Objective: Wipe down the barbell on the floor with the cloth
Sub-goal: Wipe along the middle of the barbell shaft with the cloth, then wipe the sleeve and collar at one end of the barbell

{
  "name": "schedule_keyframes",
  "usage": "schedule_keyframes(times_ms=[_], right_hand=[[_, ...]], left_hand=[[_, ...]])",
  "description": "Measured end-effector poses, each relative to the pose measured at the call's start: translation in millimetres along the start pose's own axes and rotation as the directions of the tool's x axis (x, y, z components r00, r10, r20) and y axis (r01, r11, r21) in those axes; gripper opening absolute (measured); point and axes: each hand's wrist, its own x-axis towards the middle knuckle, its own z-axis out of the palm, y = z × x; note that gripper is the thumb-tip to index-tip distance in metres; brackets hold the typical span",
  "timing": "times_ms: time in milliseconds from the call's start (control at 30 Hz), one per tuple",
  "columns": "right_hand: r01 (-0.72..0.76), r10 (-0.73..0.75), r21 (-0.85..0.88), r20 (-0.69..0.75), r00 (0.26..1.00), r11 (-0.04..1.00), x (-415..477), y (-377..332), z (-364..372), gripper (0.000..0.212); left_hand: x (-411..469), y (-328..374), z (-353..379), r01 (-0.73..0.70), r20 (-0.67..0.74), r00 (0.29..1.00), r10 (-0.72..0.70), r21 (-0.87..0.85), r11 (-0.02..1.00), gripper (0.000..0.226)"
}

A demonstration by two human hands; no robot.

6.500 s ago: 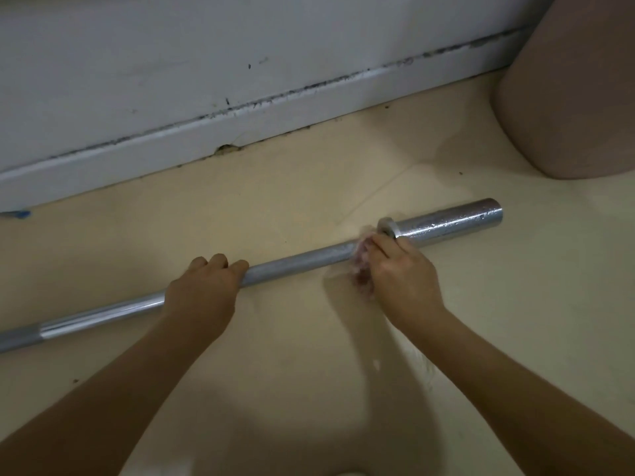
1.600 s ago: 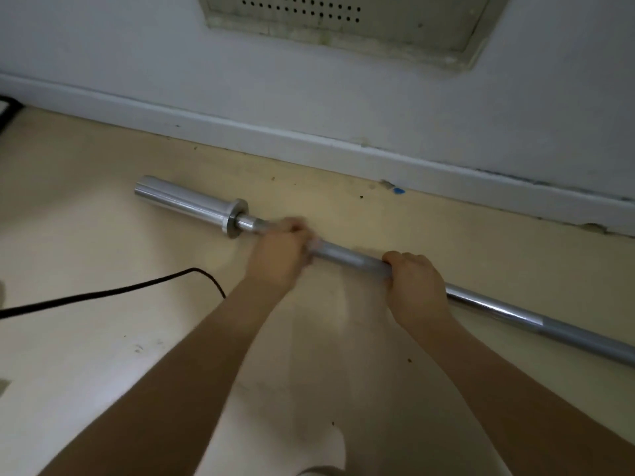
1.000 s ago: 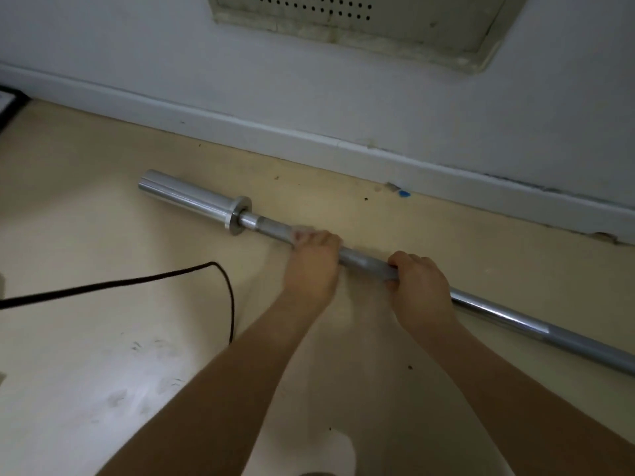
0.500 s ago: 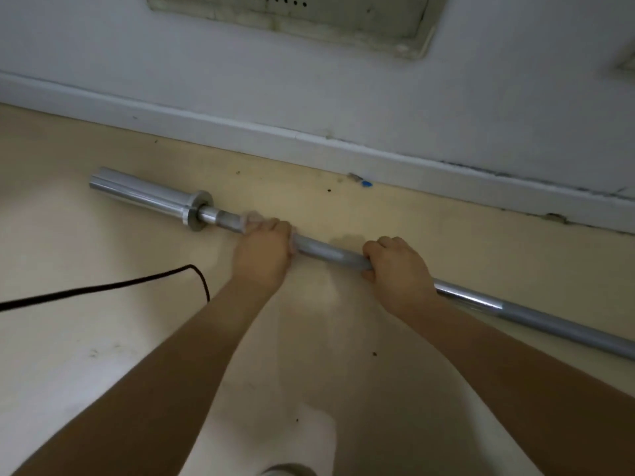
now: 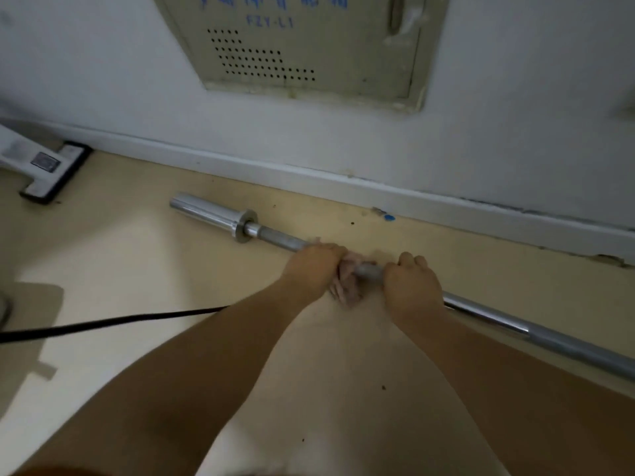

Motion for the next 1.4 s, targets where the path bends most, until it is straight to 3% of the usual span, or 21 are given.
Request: schedule_keyframes(times_ms=[167, 300, 333, 467, 633, 800, 867, 967, 1067, 1167, 1400], right_hand=[[0.046, -0.046, -0.036, -0.007, 0.999, 0.998, -10.7, 2.8, -2.1, 0.031], [0.079, -0.079, 0.001, -0.04, 0.996, 0.997, -13.9, -9.6, 13.0, 0.043], [0.064, -0.063, 0.009, -0.051, 0.997, 0.998, -11.9, -13.4, 17.1, 0.042], [0.002, -0.003, -0.01, -0.061, 0.998, 1.0, -3.7, -13.3, 14.6, 0.044], [-0.028, 0.026, -0.08, -0.025, 0.999, 0.996, 14.0, -32.2, 9.7, 0.032], [-0.068, 0.066, -0.106, -0.019, 0.998, 0.992, 35.8, -52.3, 5.3, 0.026], [-0.046, 0.049, -0.135, 0.019, 0.999, 0.99, 42.9, -52.6, 0.3, 0.024], [0.007, 0.014, -0.198, 0.102, 0.995, 0.98, 50.5, -48.7, -8.4, 0.02], [0.026, 0.017, -0.217, 0.194, 0.981, 0.976, 60.9, -46.4, -14.5, 0.02], [0.008, 0.045, -0.222, 0.234, 0.971, 0.975, 68.2, -49.3, -17.8, 0.019], [-0.003, 0.053, -0.285, 0.169, 0.984, 0.959, 68.3, -73.6, -26.2, 0.026]], left_hand=[[-16.9, -55.0, -22.1, 0.219, -0.047, 0.974, -0.221, -0.046, 0.975, 0.023], [-26.1, -106.2, -21.4, 0.292, -0.108, 0.946, -0.306, -0.129, 0.948, 0.016], [-25.3, -112.1, -17.0, 0.282, -0.111, 0.949, -0.294, -0.111, 0.953, 0.014], [-13.5, -112.9, 4.9, 0.186, -0.13, 0.974, -0.185, -0.01, 0.983, 0.044], [-1.0, -75.6, -3.4, 0.2, -0.107, 0.976, -0.188, 0.109, 0.974, 0.041], [1.5, -24.3, 9.1, 0.013, -0.081, 0.996, -0.022, -0.107, 0.994, 0.034], [1.7, -42.1, 6.4, -0.062, -0.136, 0.989, 0.056, -0.039, 0.997, 0.031], [-2.6, -110.8, -6.3, 0.03, -0.141, 0.989, -0.052, -0.154, 0.988, 0.058], [-4.6, -142.0, -10.5, 0.162, -0.189, 0.964, -0.19, -0.154, 0.975, 0.049], [2.9, -114.7, -8.8, 0.257, -0.167, 0.942, -0.29, -0.194, 0.947, 0.041], [5.4, -57.2, -6.3, -0.064, -0.109, 0.993, 0.05, -0.133, 0.989, 0.043]])
